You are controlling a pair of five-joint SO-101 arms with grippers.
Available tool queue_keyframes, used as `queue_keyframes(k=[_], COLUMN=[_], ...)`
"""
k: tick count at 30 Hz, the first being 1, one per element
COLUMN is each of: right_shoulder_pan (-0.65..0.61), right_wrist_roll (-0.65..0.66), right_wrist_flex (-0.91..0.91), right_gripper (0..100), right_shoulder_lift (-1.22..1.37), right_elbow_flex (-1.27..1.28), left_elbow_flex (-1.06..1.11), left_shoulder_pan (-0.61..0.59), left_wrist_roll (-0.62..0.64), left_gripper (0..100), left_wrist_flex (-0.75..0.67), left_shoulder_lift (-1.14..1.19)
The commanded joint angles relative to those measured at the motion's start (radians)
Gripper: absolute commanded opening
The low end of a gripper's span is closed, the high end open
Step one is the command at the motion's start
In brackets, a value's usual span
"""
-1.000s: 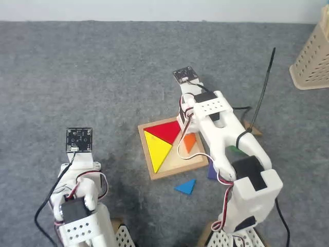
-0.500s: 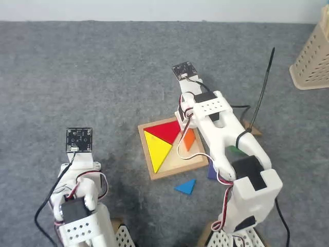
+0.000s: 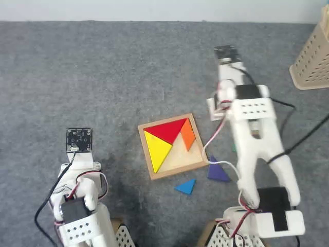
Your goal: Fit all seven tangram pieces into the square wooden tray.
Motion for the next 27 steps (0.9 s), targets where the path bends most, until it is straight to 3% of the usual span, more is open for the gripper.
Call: queue_keyframes(k=[1, 8, 18, 27], right_shoulder_pan=[0.059, 0.186, 0.242, 0.252], right_wrist_roll=[0.080, 0.313, 0.563, 0.694], right_wrist_flex=[0.015, 0.015, 0.031, 0.122], right_gripper=[2.3, 16.0, 16.6, 16.6], right_shoulder_lift=[-0.025, 0.108, 0.390, 0.555], right_elbow_flex=[0.009, -0.014, -0.255, -0.374], left_elbow_flex=[-0.007, -0.007, -0.007, -0.007], left_shoulder_pan=[-0.005, -0.005, -0.005, -0.005], left_wrist_roll=[-0.005, -0.005, -0.005, -0.005], left_gripper=[1, 1, 1, 1], left_wrist_flex=[0.008, 0.008, 0.008, 0.008], left_shoulder_lift=[-0.014, -0.014, -0.014, -0.014])
